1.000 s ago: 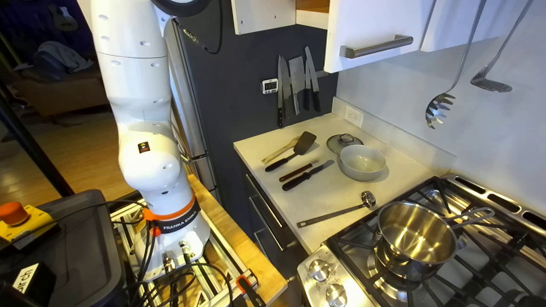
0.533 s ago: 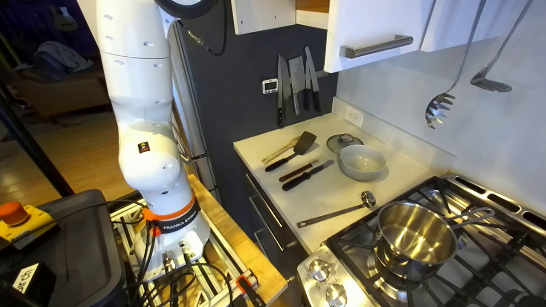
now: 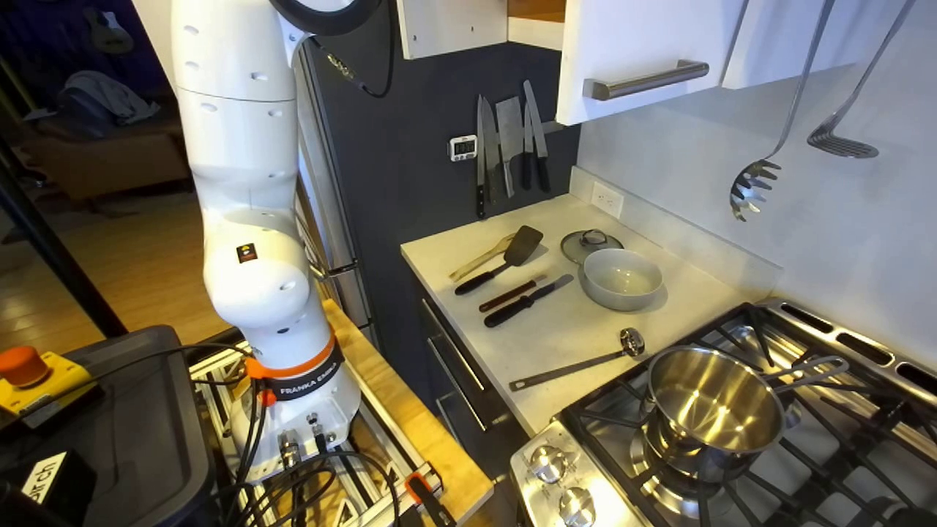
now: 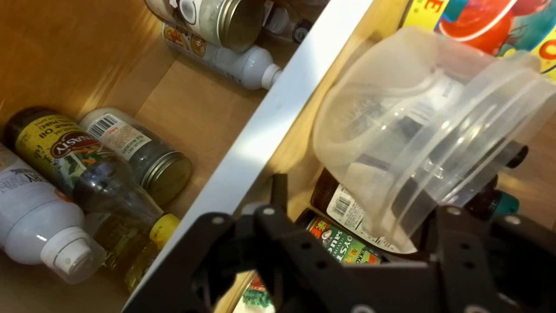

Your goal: Remove the clear bowl from the bottom shelf and put it on the second last shelf of the top wall cabinet

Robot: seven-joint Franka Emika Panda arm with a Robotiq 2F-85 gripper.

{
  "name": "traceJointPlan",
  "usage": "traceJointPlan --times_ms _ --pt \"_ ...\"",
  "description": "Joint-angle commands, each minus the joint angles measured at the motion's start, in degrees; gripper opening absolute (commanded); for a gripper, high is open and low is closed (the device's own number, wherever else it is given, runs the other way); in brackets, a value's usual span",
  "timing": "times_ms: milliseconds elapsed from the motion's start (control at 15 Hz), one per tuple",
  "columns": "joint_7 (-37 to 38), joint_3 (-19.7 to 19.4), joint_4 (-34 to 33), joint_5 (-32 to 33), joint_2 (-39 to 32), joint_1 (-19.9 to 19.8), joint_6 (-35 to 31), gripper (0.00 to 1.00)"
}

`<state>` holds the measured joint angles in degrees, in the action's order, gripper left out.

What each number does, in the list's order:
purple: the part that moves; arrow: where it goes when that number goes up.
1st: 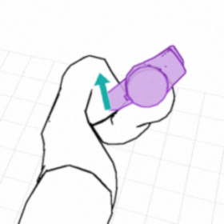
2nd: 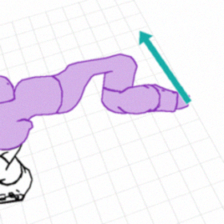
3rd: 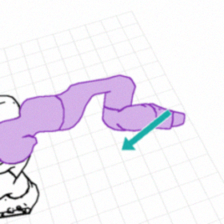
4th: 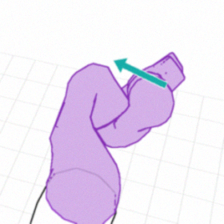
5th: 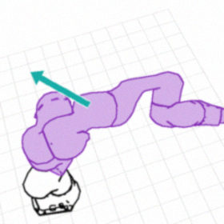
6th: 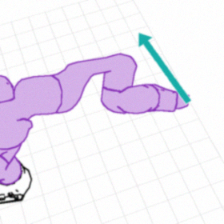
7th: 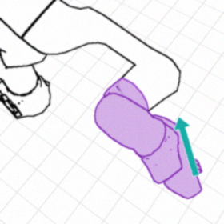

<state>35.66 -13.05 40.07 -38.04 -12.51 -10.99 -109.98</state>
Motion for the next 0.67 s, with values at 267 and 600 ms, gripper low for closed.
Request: traceJointPlan --times_ms 267,600 --pt "0.4 -0.1 -3.6 0.2 -1.8 -0.3 0.5 1.00" --pt "3.8 -0.3 -2.9 -1.9 -0.8 -1.6 1.2 1.00"
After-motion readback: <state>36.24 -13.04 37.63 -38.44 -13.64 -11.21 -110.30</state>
